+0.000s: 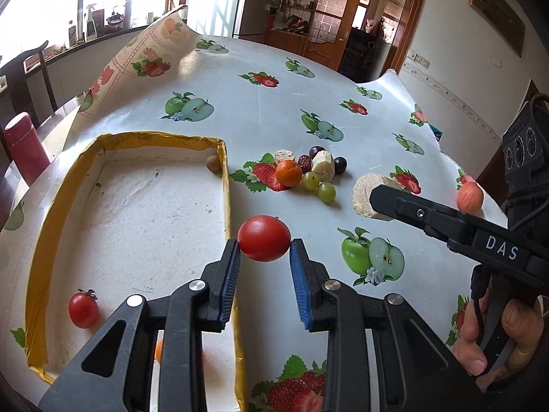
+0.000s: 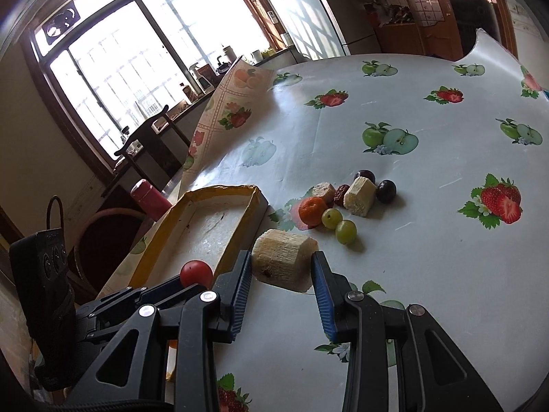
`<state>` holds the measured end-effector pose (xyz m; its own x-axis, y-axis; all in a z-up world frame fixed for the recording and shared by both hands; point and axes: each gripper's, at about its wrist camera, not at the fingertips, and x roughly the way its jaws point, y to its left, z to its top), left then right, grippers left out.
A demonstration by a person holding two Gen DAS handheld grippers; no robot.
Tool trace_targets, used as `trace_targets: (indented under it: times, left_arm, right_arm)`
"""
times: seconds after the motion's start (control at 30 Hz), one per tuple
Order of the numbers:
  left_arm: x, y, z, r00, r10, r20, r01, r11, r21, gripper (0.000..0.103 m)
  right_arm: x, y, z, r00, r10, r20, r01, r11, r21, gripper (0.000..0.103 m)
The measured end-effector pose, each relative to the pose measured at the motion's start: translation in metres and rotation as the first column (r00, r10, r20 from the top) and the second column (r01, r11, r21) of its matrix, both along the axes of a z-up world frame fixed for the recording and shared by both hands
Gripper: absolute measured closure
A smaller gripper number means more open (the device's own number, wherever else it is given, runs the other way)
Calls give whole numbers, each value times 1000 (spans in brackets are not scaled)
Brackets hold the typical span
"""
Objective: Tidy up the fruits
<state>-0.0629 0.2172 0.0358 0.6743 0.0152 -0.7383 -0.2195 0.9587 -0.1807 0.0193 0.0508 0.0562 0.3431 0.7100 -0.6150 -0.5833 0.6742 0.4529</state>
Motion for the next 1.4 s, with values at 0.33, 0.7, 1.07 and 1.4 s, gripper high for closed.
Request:
trace_targets:
  times: [0.33,0.7,1.07,1.4]
  left_arm:
    - [-17,30,-4,999,48,2,-48,999,-17,91]
    - [3,-8,-2,994,-112,5,112,993,-36,87]
    - [131,-119,-35,973,-210,-98,207,977,-39,63]
    - [266,-141,-59,981,-55,-189,83,986,143,40]
  right_arm:
    - [-20,22,4,999,50,13,-50,999,-8,67]
    - [-19,1,17,998,6,58,-6,1000,3,67]
    - [16,-130,8,956,-291,43,291,957,17,67]
    - [34,-173,-12,940,-340,-7,340,940,27,67]
